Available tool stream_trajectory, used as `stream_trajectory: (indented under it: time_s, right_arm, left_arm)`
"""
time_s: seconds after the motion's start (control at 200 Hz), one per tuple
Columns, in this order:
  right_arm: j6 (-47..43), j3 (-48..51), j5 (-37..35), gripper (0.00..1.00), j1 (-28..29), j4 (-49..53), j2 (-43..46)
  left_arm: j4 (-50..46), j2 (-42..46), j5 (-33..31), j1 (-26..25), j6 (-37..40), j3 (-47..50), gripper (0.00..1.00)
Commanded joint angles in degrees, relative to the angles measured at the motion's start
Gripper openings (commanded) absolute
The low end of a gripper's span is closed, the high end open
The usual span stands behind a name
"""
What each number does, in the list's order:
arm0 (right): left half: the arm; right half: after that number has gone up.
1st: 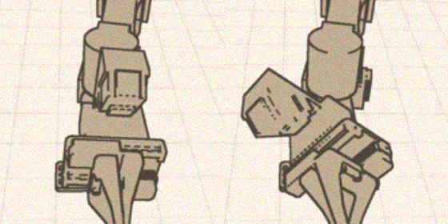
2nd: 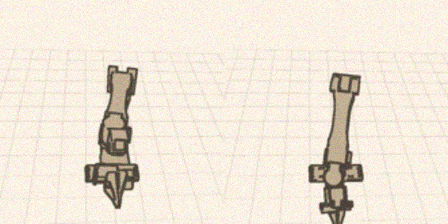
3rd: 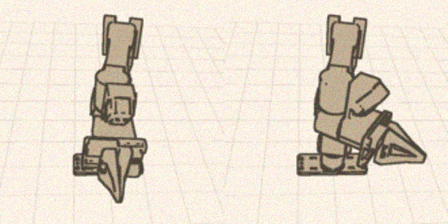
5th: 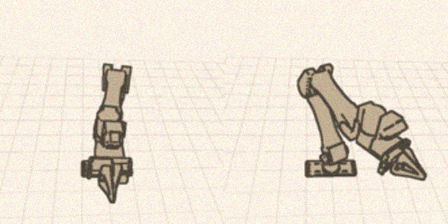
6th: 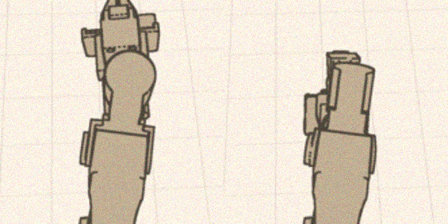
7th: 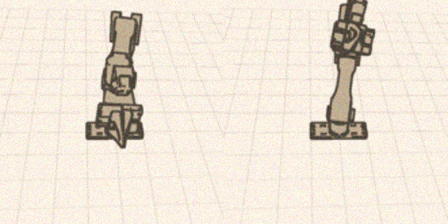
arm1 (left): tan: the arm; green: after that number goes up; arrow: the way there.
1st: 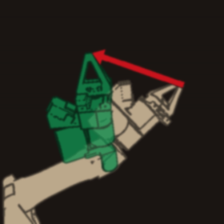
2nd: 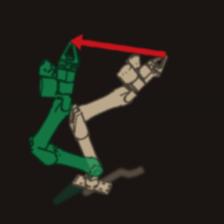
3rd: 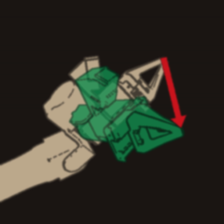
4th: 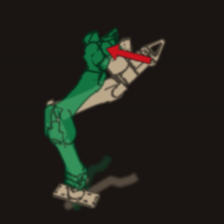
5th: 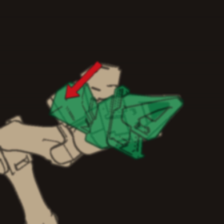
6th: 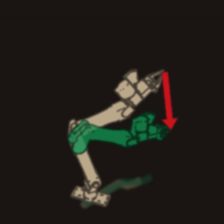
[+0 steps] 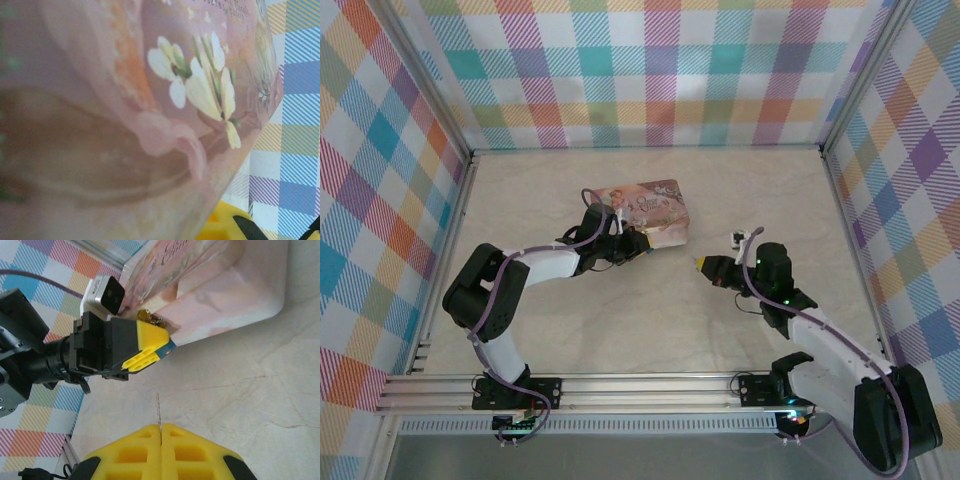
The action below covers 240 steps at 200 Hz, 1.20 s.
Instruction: Unlock a padlock with a key
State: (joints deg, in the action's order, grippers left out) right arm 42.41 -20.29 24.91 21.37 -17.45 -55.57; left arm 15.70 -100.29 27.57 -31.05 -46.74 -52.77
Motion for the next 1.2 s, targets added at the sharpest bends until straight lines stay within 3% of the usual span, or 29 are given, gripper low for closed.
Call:
stream_trajectory:
  time_s: [0.0,0.71,1.195]
  right_arm:
    - [3.6,1.7,-0.7,0.00,1.8,-11.3,-3.2]
    - [11.8,-1.8,-1.8,0.00,6.7,-42.0,-32.8]
    - [16.6,-3.7,-0.6,0.00,7.7,-56.6,-45.3]
  left_arm:
    - [3.5,1.1,2.3,-0.5,-1.6,-1.9,0.10]
    - [6.4,0.9,2.8,-0.5,-4.0,-0.9,0.10]
    - [7.3,0.9,3.1,-0.5,-4.6,-0.7,0.10]
